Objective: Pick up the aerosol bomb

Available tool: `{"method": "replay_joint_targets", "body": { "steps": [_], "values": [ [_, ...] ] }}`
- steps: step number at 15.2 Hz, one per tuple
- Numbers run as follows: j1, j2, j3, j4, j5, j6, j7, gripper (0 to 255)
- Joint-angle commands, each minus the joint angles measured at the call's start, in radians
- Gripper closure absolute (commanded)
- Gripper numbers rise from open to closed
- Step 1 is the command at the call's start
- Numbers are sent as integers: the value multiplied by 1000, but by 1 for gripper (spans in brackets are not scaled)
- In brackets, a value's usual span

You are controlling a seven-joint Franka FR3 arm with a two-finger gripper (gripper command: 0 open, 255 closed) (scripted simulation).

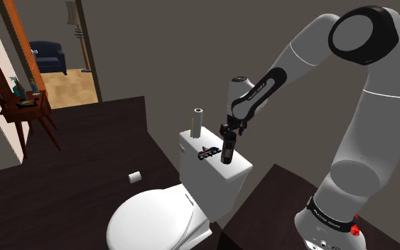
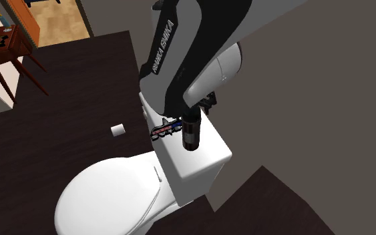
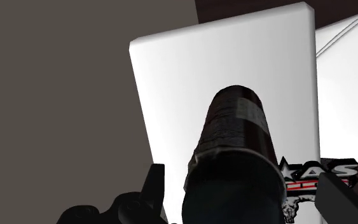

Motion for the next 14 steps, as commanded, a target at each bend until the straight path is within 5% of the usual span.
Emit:
{"method": "replay_joint_targets", "body": {
  "steps": [1, 5, 6, 14],
  "values": [
    [-1, 26, -3, 1, -8, 26, 8, 0],
    [0, 60, -7, 1, -18, 58, 20, 0],
    [0, 58, -7, 0, -18, 58, 20, 255],
    [1, 58, -7, -1, -19, 58, 21, 255]
  ]
}}
